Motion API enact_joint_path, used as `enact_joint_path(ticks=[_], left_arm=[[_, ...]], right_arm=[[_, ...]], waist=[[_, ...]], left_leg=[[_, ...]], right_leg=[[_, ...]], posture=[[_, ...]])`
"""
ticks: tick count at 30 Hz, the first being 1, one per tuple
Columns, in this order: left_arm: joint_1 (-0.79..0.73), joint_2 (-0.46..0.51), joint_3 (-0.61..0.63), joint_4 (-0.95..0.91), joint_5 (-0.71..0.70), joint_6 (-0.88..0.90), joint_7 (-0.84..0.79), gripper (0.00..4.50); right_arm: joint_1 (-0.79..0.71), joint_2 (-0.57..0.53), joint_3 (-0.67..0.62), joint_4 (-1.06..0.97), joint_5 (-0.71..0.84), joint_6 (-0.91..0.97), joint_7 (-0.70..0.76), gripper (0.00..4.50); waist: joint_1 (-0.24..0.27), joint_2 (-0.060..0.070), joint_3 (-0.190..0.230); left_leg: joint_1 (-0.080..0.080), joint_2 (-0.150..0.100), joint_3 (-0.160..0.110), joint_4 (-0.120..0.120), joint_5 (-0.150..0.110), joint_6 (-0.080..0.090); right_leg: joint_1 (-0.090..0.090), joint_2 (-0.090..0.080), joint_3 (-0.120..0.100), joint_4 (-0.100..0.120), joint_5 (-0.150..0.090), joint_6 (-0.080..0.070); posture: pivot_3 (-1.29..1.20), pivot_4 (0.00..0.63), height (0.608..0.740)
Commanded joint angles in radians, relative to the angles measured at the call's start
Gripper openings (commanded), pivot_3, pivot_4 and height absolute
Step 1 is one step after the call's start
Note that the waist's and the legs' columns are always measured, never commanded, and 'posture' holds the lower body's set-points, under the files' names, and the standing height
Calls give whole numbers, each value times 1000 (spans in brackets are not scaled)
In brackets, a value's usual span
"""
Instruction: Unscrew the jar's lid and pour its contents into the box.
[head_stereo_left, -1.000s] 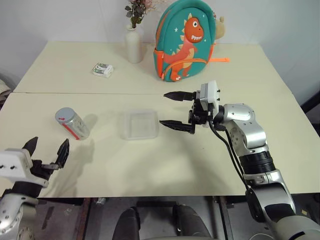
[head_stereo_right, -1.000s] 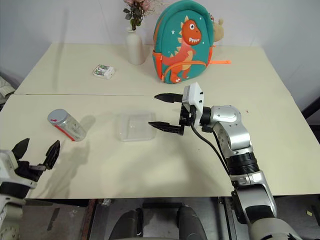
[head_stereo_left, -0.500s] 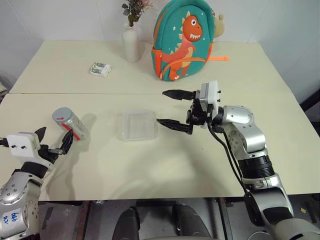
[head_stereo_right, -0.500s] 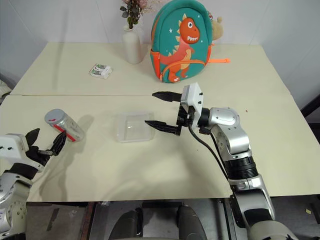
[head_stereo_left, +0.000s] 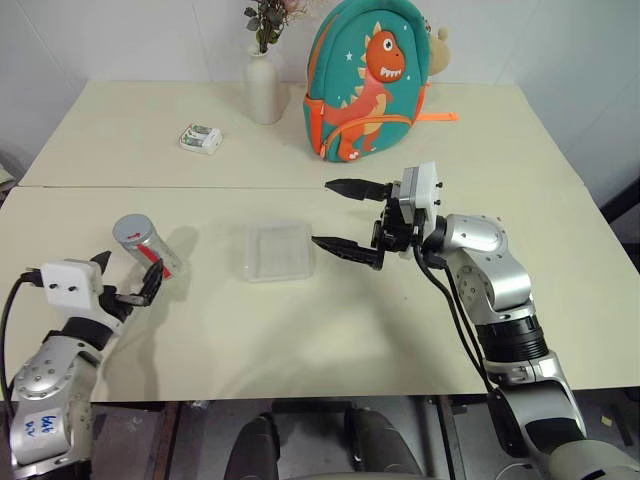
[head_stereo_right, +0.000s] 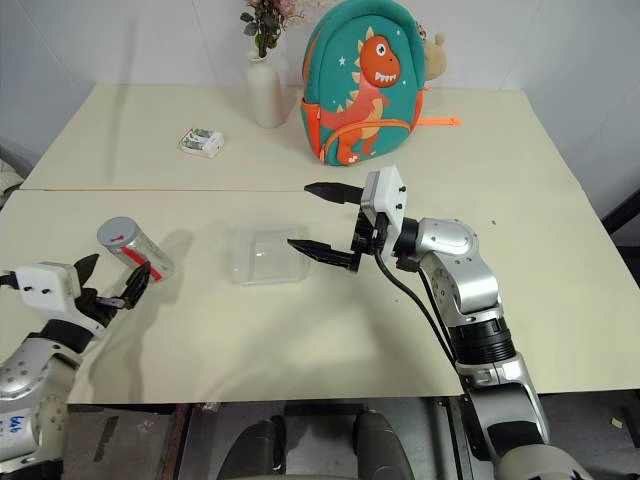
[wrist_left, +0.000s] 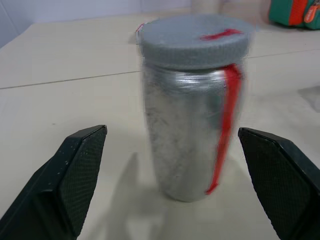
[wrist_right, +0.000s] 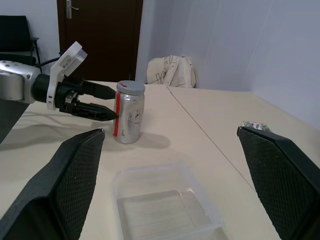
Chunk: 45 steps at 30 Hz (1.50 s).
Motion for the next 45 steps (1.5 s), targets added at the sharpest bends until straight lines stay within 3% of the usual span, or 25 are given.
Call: enact_joint_path(ticks=[1,9,28,31,35,40,45], left_arm=[[16,-43,-9,-92,28,9,72,4483],[-2,-88,-28,-120,125,7,186,4483],[-179,-115,-60,79,174,-35,267,4483],[-183,-120,-61,88,171,-31,271,3921],[-188,-117,-71,102,161,-22,252,2738],[-184,-115,-62,97,141,-30,224,2002],[-148,-73,-34,50,74,-71,105,1999]], right_arm=[[5,0,-14,-54,26,2,-3,4500],[-3,5,-10,-40,29,9,5,4500],[-27,21,-8,-6,26,9,25,4500],[-23,22,-8,-8,25,9,24,4500],[-20,23,-9,-7,24,8,22,4500],[-15,24,-9,-6,21,7,20,4500],[-5,21,-9,-9,17,5,16,4500]], waist=[[0,0,0],[0,0,0],[3,0,0],[1,0,0],[3,0,0],[1,0,0],[1,0,0]], left_leg=[[0,0,0,0,0,0],[0,0,0,1,0,0],[0,0,0,1,0,0],[0,0,0,1,0,0],[0,0,0,1,0,0],[0,0,0,1,0,0],[0,0,0,1,0,0]], right_leg=[[0,0,0,0,0,0],[0,1,0,0,0,0],[0,1,0,0,1,1],[0,1,0,0,1,1],[0,1,0,0,1,1],[0,1,0,1,1,1],[0,1,0,0,1,1]], posture=[[0,150,740],[0,150,740],[0,150,740],[0,150,740],[0,150,740],[0,150,740],[0,150,740]])
